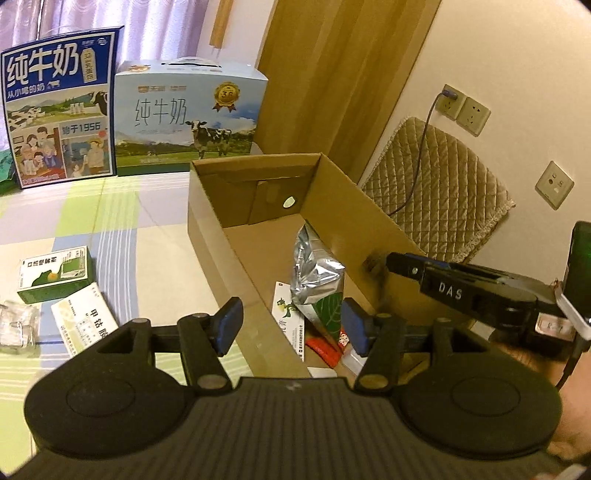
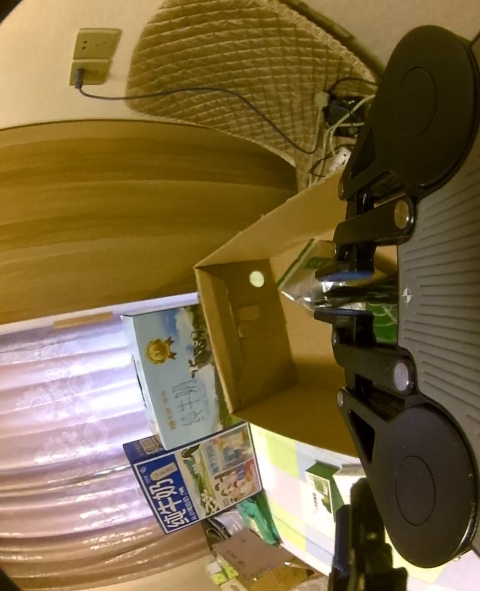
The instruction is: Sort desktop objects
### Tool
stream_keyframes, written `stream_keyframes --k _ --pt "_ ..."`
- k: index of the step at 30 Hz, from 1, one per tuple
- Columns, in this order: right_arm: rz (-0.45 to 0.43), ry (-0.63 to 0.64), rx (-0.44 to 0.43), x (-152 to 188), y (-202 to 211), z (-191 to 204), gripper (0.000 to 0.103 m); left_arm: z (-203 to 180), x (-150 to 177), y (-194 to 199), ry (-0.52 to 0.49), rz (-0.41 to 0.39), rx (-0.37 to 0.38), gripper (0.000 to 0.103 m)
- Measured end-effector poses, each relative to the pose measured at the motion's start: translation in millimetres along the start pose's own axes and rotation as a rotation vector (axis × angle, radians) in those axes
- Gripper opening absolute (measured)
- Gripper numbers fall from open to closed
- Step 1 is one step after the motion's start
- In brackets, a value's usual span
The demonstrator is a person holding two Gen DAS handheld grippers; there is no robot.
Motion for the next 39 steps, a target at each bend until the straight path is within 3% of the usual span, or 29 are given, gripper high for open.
stream_keyframes --k 1,2,15,21,23,26,31,39 --pt "-0.009 -0.006 0.001 -1 1 0 0.041 1 1 2 0.003 -0.001 -0.002 0.057" --pt "-0.018 -0.012 0.001 -2 3 -1 0.044 2 3 3 0.006 -0.003 -0.003 0.058" --pt "-0.029 -0.09 0.003 16 51 -4 0.052 16 32 44 0.049 -0.017 -0.036 0.063" --pt "-0.001 -0.105 -0.012 38 78 12 0.076 19 49 70 0.054 -0.02 -0.054 0.072" --pt "0.007 -0.122 -0.023 45 86 20 0.086 20 54 78 0.055 -0.023 -0.062 0.079" --pt "0.017 -0.116 -0.043 56 98 34 0.093 23 63 91 0.054 -0.024 -0.074 0.083" --pt "0.037 -0.094 -0.062 72 108 58 0.101 32 80 111 0.055 -0.022 -0.096 0.091" --pt "0.097 -0.051 -0.105 106 115 94 0.101 54 121 145 0.061 -0.014 -0.13 0.101"
Point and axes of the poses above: each gripper's, at about its wrist camera, not at the fingertips, and y roughly against the way its jaws point, z to its left, x to its underside, the point moved 7 cm from there along -y, roughly the way its jaws point, and after that the axes turned 15 degrees about -y, right-handed, at the moved point
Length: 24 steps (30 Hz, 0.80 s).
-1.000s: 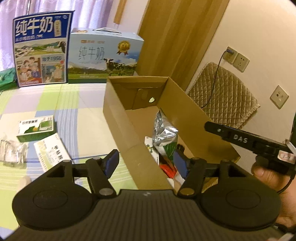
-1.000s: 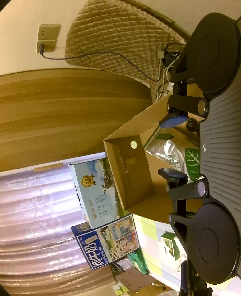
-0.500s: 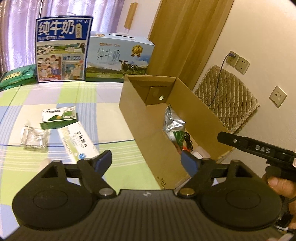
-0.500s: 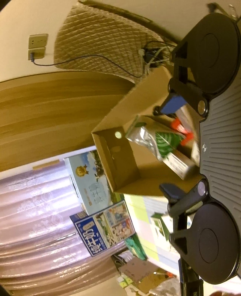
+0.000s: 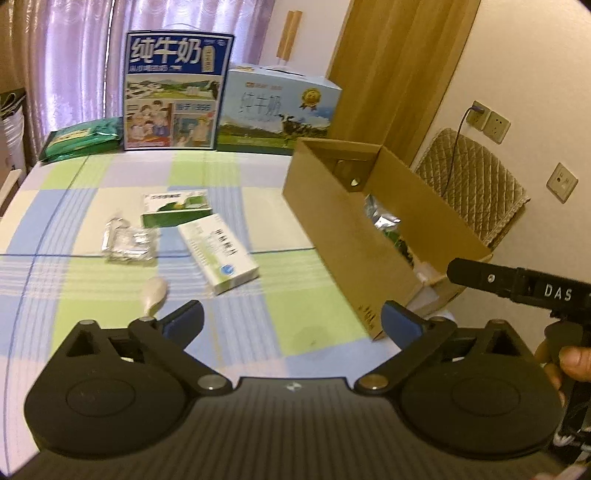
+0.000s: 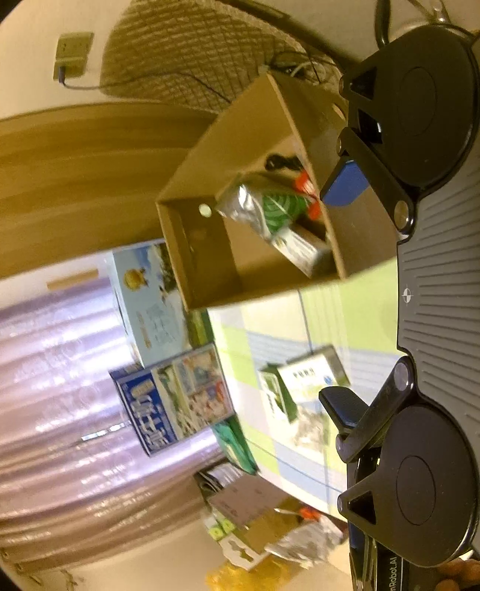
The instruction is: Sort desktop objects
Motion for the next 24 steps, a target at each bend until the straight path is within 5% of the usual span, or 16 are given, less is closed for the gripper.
stream_keyframes --k 9,24 --pt "0.076 0.04 -0.028 42 -11 26 0.101 51 44 31 0.047 0.044 -0.089 0.101" --pt "0.128 0.088 -0.029 70 -22 43 0.101 76 55 36 -0.036 0.058 -0.137 0.101"
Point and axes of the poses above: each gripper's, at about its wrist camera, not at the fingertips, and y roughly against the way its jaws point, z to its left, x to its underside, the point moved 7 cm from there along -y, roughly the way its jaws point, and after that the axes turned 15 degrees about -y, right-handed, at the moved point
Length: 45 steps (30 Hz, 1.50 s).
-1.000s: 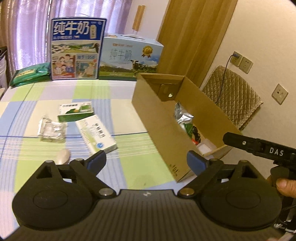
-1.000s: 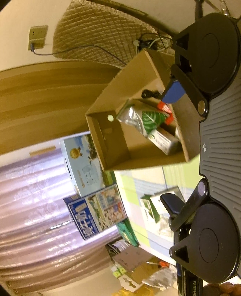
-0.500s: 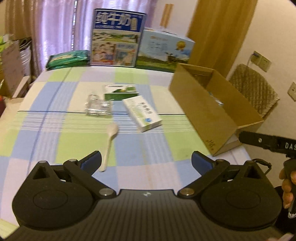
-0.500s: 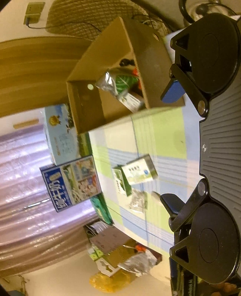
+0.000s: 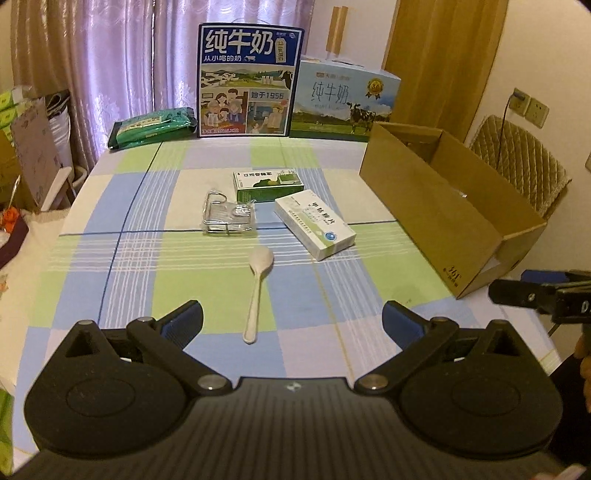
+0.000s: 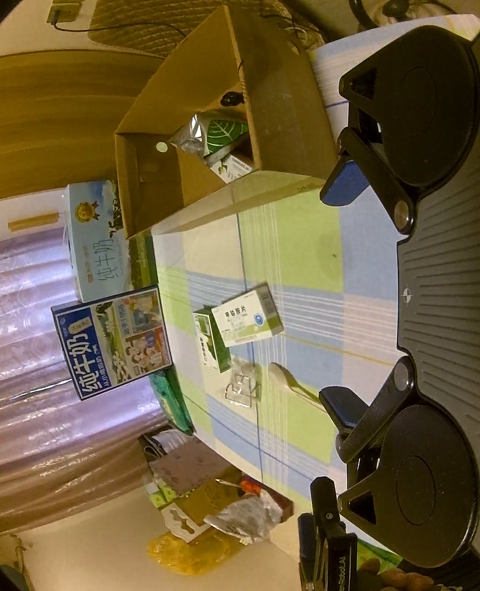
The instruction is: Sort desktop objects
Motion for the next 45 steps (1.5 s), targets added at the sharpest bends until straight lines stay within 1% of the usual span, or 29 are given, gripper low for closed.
stream_keyframes --k 4,12,17,21,24,26,30,32,34,36,37,38,45 --pt "0.01 0.01 0.003 2 -7 2 0.101 6 4 -9 -0.036 0.019 -0.014 0.101" --pt "0.017 0.022 0.0 4 -27 5 0.101 15 7 -33 -0.079 0.053 -0.012 0.099" --pt "0.026 0.027 0.007 7 -41 7 0.101 19 10 -53 -0.097 0.079 -0.003 0.095" --pt "0.028 0.032 0.014 7 -52 7 0.101 24 11 -69 -0.104 0.089 0.025 0.092" --pt "0.032 0.034 0.018 5 -62 7 0.101 27 10 -81 -0.123 0.092 0.032 0.085" --pt "0.032 0.036 0.018 4 -68 8 0.101 30 9 -89 -0.132 0.093 0.036 0.077" --pt "0.03 0.049 0.017 0 -81 9 0.101 35 6 -107 -0.132 0.1 0.045 0.073" --pt "0.029 0.06 0.02 -2 -87 10 0.101 36 6 -116 -0.131 0.101 0.046 0.068" --pt "0.031 0.072 0.022 -3 -96 11 0.101 37 7 -125 -0.126 0.104 0.05 0.065" --pt "0.032 0.086 0.03 -4 -104 11 0.101 39 8 -133 -0.122 0.105 0.048 0.056" --pt "0.033 0.092 0.032 -4 -109 10 0.101 40 8 -137 -0.118 0.109 0.049 0.048" --pt "0.033 0.095 0.033 -5 -112 10 0.101 40 10 -141 -0.116 0.116 0.052 0.042" --pt "0.041 0.113 0.031 -7 -143 10 0.101 38 10 -159 -0.136 0.128 0.058 0.034"
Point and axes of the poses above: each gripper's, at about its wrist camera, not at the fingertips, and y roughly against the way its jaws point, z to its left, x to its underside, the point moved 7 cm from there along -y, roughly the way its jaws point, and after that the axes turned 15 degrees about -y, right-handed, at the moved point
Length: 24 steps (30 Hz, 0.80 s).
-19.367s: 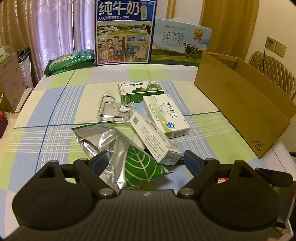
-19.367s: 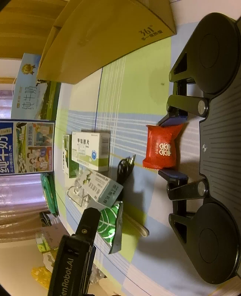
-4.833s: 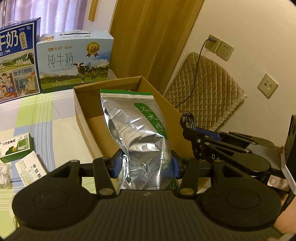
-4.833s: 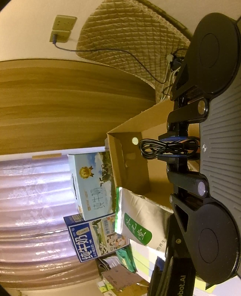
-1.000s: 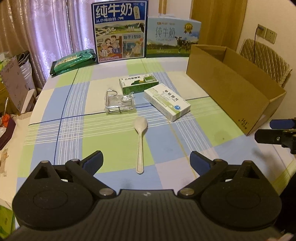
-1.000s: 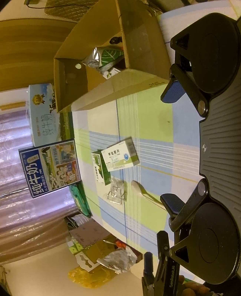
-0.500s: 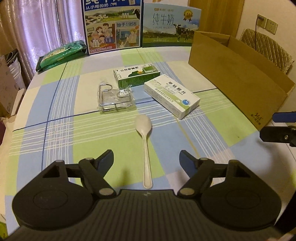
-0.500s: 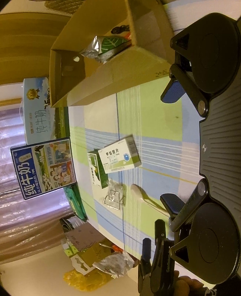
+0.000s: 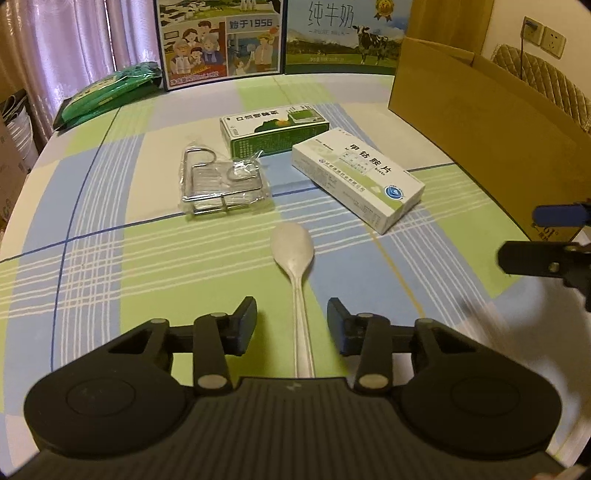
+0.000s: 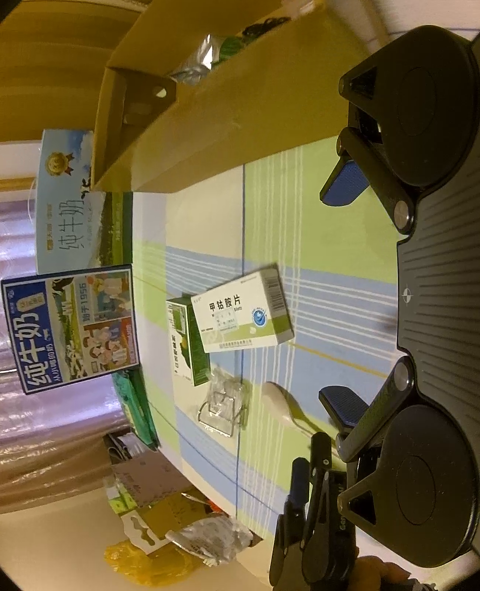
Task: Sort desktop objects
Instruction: 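Grasp the white plastic spoon with the left tool while the right tool approaches the white medicine box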
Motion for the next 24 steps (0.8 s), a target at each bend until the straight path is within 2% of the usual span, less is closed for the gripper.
stream_keyframes --k 3,8,13,24 --pt "-0.008 0.009 -0.002 -6 -10 0 0.101 0 -2 -7 -0.012 0.001 -0.006 0.03" --pt "-0.017 0.012 0.004 -15 -26 -5 0.101 0 -6 -16 -0.006 0.004 0.011 0.015" --pt "-0.019 0.011 0.009 -21 -41 -11 0.101 -5 -8 -21 -0.01 0.016 0.025 0.005" --pt "-0.035 0.04 -0.001 -37 -67 -8 0.101 3 -10 -18 0.05 0.018 0.03 0.004"
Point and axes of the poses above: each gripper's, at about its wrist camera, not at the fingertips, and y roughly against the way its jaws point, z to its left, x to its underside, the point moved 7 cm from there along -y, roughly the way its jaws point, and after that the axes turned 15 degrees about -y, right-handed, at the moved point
